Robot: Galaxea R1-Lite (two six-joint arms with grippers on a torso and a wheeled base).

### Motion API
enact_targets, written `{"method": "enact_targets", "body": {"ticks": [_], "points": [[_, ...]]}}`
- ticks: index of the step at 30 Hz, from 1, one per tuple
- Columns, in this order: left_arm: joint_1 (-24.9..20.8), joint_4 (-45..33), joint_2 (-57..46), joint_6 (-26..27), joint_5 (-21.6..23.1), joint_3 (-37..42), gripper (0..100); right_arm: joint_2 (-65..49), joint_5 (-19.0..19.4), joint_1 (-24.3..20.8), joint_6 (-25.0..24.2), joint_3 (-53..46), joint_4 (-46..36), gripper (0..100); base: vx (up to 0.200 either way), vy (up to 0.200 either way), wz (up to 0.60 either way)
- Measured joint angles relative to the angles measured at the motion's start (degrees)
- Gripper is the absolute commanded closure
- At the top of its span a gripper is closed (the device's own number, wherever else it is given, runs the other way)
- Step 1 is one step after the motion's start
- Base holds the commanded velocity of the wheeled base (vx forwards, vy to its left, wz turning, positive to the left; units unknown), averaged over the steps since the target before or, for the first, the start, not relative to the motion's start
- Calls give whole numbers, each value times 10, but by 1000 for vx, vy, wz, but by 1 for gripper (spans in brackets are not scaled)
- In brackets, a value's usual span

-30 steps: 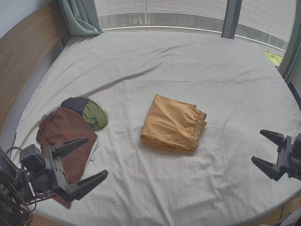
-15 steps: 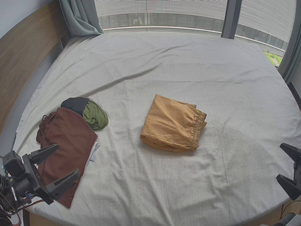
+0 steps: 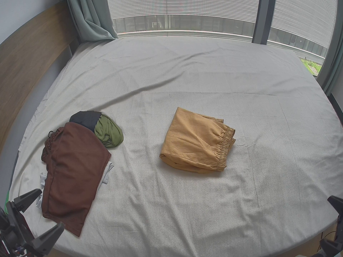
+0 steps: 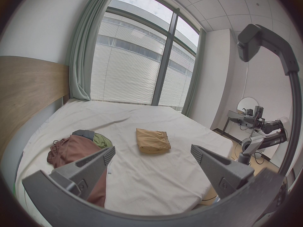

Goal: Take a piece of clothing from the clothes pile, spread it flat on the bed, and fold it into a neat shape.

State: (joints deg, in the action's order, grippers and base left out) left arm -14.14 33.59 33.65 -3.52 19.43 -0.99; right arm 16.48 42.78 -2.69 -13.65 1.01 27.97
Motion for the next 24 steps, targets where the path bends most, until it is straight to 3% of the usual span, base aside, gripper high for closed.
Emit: {"method": "enact_targets", "body": {"ticks": [8,11,18,21,24], "points": [[40,-162,-162,-13,20,0,0,-104,-21,11,25,0,-132,0,0,0,0],[55,-192,-214,-17,24,0,0,-126,-84,16,80,0,-169,0,0,0,0],[76,-222,-270,-12,3,0,0,-150,-298,21,176,0,-221,0,0,0,0],[90,-232,-278,-4,-16,0,0,-154,-351,23,197,0,-234,0,0,0,0],[111,-254,-289,-1,-20,0,0,-156,-379,24,201,0,-239,0,0,0,0]]}}
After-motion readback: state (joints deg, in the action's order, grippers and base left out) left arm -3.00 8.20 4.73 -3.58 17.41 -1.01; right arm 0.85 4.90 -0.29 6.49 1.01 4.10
